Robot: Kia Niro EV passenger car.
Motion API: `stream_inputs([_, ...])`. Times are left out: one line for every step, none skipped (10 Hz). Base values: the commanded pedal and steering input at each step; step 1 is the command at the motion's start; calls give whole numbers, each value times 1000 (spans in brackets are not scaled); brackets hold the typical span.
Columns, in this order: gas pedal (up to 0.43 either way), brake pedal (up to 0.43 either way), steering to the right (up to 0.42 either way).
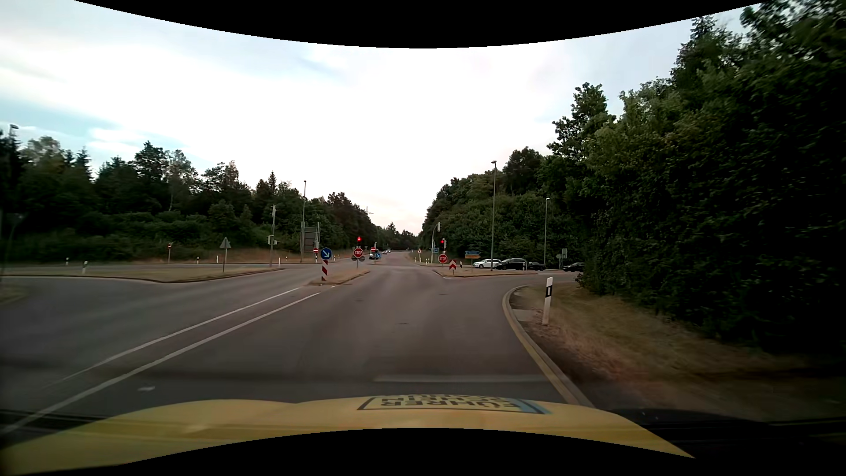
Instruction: Follow the waypoints while adhering to traffic rules and regulations
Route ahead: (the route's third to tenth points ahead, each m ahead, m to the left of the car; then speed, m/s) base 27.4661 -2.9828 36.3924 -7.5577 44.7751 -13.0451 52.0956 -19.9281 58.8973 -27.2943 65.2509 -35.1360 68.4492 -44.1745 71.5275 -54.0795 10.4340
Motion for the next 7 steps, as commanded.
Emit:
stream_inputs([0,0,31])
stream_inputs([0,0,35])
stream_inputs([0,0,36])
stream_inputs([0,0,38])
stream_inputs([0,0,45])
stream_inputs([0,0,51])
stream_inputs([0,0,53])
